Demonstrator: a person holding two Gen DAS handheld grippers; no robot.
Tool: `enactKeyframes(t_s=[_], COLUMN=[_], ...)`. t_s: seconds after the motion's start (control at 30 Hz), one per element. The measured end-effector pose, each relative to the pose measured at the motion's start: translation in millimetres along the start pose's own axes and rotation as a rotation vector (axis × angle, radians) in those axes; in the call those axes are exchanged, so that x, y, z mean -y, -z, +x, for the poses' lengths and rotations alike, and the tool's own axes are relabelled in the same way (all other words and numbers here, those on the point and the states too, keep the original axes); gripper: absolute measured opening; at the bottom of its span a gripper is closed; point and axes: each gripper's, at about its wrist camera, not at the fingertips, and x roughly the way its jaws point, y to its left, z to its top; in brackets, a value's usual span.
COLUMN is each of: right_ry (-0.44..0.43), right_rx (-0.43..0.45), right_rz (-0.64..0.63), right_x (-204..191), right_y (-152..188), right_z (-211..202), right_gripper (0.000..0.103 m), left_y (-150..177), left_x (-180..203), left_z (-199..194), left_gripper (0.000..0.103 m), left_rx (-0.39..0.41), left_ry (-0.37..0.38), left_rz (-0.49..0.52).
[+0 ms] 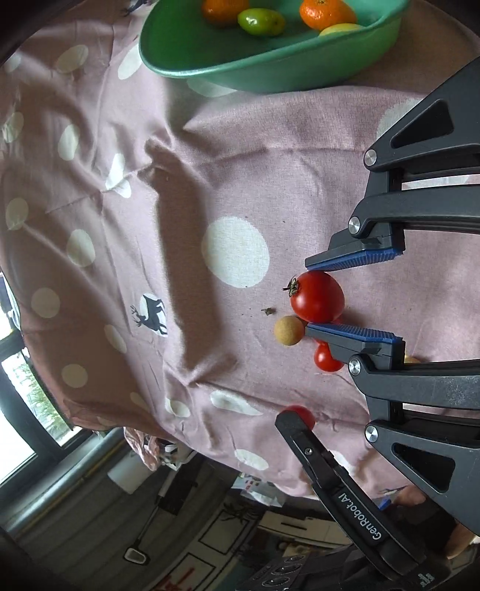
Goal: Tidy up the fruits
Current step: 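Lift the cherry tomato with the right gripper and carry it over the bowl, then open the right gripper to drop the tomato into the bowl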
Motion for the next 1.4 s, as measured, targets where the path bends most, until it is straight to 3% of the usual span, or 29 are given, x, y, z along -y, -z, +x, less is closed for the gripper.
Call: enactKeyframes(t_s=[0.23, 0.53, 0.73, 1.03, 1.23, 1.4], right_ry=[0.030, 0.103, 0.137, 0.210, 0.233, 0.270], right_rx=[0.134, 0.310, 0.382, 0.389, 0.368, 0.355], right_rz=[0.035, 0.123, 0.235, 0.379, 0.446, 0.462], right_x=[14.5, 55.3, 97.9, 149.2, 170.2, 177.6], right_y=[-10.0, -14.2, -9.0, 2.2, 7.8, 9.4], right_z=[-38.0, -94.6, -126.7, -145.4, -146.2, -142.7], right_gripper=[0.030, 0.030, 0.030, 0.030, 0.030, 0.030], left_y=[2.8, 10.1, 21.7, 45.5, 63.2, 73.1], left_x=[24.7, 95.8, 147.7, 210.8, 232.6, 242.1], left_z=[-21.6, -39.4, -27.7, 13.8, 41.8, 58.4], left_gripper=[0.028, 0.028, 0.028, 0.028, 0.028, 0.028], left_rx=[0.076, 0.076, 0.054, -0.050, -0.136, -0.230], left_ry=[0.034, 0.200, 0.270, 0.343, 0.362, 0.432], left_rz=[0.056, 0.187, 0.267, 0.377, 0.442, 0.450])
